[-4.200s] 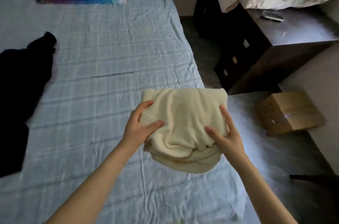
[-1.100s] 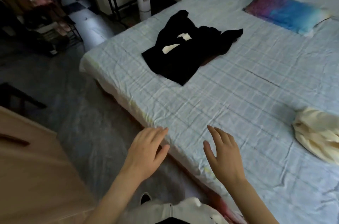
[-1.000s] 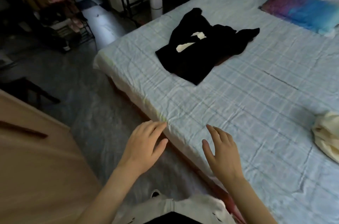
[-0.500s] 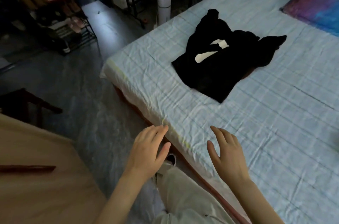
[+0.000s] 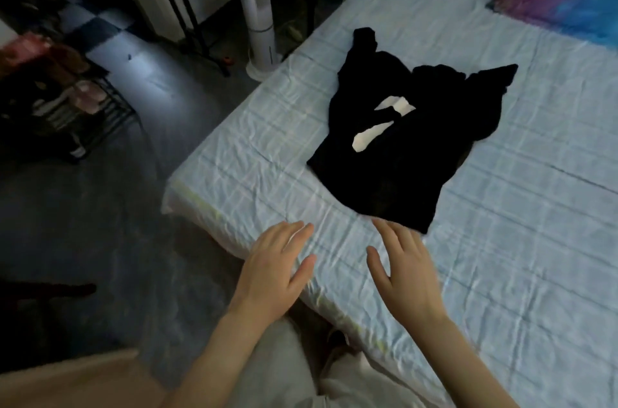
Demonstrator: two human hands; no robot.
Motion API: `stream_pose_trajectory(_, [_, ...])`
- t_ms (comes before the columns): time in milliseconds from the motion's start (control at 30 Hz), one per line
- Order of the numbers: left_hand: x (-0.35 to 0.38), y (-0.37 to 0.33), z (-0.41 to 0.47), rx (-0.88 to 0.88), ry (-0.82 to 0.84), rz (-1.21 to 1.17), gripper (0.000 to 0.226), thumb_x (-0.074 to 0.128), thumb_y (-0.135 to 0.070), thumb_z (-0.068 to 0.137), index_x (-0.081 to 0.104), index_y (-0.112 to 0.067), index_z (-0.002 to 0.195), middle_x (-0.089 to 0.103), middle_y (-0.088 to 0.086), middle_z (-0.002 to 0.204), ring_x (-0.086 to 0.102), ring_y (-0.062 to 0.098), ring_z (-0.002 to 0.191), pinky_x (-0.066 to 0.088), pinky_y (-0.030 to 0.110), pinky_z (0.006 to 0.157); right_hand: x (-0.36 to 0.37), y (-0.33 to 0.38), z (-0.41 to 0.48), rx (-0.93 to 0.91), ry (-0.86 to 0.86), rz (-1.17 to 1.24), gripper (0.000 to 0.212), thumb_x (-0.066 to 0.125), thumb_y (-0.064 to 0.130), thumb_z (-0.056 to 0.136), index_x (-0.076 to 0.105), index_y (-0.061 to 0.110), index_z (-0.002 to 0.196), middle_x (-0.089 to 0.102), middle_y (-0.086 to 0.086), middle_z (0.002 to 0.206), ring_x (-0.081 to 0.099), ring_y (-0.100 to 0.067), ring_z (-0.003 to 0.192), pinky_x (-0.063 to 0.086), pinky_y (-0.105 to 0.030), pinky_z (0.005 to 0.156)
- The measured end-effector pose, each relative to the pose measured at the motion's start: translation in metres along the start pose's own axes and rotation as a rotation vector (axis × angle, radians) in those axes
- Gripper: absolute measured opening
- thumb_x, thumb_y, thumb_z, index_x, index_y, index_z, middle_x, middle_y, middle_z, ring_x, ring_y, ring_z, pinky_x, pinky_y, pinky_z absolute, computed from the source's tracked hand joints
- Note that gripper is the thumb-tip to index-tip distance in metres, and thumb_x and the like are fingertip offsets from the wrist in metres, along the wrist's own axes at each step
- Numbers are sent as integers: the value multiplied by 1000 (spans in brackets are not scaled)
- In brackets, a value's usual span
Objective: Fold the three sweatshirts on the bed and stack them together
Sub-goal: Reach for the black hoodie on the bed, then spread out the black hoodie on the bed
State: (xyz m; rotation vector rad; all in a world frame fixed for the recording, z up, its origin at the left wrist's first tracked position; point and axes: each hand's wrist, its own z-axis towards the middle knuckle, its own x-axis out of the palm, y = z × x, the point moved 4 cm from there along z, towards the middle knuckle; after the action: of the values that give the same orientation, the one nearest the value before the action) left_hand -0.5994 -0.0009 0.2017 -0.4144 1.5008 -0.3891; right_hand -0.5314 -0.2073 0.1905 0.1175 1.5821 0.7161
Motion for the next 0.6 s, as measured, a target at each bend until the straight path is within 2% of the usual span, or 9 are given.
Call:
stream_pose_trajectory(100, [12, 27, 41, 97, 133, -23, 56, 35, -45, 98, 53, -14, 141, 54, 5, 142, 47, 27, 134, 35, 44, 113, 10, -5, 17, 133, -76, -15, 45, 56, 26, 99, 55, 10, 141, 60, -7, 134, 56, -28, 122, 49, -44, 98])
stream_pose_trajectory(167, [16, 44, 75, 213, 196, -5, 56, 35, -44, 98, 55, -13, 139, 56, 6, 140, 50, 28, 132, 37, 44, 112, 16, -9, 28, 249, -120, -31, 45, 56, 26, 98, 56, 9, 140, 61, -9, 133, 57, -31, 120, 49, -44, 96])
stream_pose_trajectory(267, [12, 58, 132, 374, 246, 26, 52, 38, -40, 97, 58, -10, 136, 60, 8, 135, 55, 29, 126, 43, 45, 108, 24, -10, 46, 373, -132, -38, 48, 57, 26, 99, 51, 12, 144, 57, -7, 138, 53, -28, 125, 45, -42, 101])
stream_pose_trajectory(333, [9, 64, 173, 429, 278, 15, 54, 36, -42, 98, 55, -12, 139, 58, 6, 138, 51, 27, 130, 41, 44, 109, 24, -12, 65, 431, -151, -23, 50, 54, 29, 100, 48, 15, 147, 55, -5, 141, 51, -25, 128, 43, -40, 103])
stream_pose_trajectory(433, [17, 70, 232, 435, 271, -24, 54, 36, -45, 99, 52, -14, 141, 54, 3, 141, 47, 22, 134, 39, 41, 111, 24, -25, 99, 488, -188, 4, 50, 51, 30, 100, 46, 17, 148, 52, -2, 142, 47, -21, 130, 41, -35, 104])
stream_pose_trajectory(533, [49, 76, 285, 389, 258, -78, 47, 51, -35, 99, 51, -14, 142, 54, 3, 141, 47, 20, 132, 40, 37, 109, 30, -62, 140, 515, -205, 29, 49, 51, 29, 100, 47, 16, 147, 51, 0, 140, 49, -17, 126, 41, -28, 101])
stream_pose_trajectory(600, [85, 86, 319, 317, 268, -95, 51, 53, -36, 98, 47, -17, 145, 49, 2, 145, 43, 18, 134, 39, 35, 109, 43, -99, 168, 523, -178, 32, 49, 52, 27, 101, 45, 16, 148, 49, -2, 143, 48, -19, 128, 44, -32, 103])
